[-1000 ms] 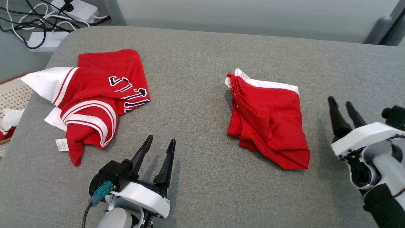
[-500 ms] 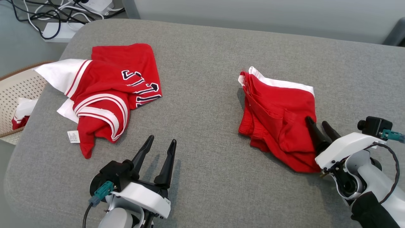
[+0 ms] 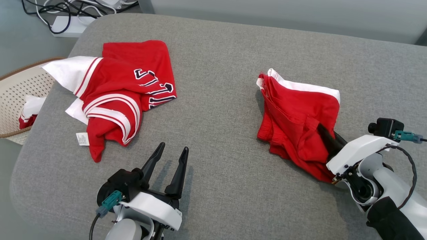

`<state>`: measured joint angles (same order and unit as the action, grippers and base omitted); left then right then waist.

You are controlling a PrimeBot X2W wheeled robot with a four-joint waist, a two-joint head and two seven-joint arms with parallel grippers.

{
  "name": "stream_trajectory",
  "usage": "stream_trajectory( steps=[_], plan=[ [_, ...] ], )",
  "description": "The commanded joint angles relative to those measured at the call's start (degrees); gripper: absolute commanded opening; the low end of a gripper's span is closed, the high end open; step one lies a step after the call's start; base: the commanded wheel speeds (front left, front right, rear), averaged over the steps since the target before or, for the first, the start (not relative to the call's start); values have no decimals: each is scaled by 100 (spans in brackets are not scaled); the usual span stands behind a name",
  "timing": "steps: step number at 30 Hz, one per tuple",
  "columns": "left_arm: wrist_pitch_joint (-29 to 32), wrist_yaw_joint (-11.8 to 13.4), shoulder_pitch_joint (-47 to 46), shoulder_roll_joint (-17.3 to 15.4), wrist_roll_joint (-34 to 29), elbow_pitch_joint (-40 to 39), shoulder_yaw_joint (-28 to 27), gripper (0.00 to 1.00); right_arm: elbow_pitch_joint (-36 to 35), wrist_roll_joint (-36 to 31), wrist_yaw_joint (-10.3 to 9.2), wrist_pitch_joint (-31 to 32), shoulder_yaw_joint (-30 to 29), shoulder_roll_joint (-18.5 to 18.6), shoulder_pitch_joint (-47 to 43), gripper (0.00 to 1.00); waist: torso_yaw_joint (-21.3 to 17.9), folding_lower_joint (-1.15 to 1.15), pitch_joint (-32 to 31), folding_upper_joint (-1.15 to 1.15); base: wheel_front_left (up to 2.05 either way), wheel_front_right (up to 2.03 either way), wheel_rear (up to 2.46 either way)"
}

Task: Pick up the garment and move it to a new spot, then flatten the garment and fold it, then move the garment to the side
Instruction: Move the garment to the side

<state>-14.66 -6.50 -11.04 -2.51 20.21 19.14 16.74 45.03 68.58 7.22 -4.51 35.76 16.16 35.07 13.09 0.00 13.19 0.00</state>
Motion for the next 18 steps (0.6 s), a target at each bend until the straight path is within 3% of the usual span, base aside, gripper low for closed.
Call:
stream_trajectory(
  steps=[1,2,12,18],
  plan=[
    [-34,3,-243,-37,20,-144,-154,100,-82,113,26,70,143,-81,-78,4,30,0,7,0,0,0,0],
    [-34,6,-245,-37,23,-143,-153,100,-82,135,26,73,158,-68,-76,0,41,0,7,0,0,0,0],
    [-34,22,-236,-37,53,-131,-175,100,-296,239,26,-349,109,127,133,0,61,0,-24,0,0,0,0],
    [-34,35,-176,-37,65,-153,-181,100,-499,149,26,-445,212,326,232,0,-143,0,-189,0,0,0,0]
  ],
)
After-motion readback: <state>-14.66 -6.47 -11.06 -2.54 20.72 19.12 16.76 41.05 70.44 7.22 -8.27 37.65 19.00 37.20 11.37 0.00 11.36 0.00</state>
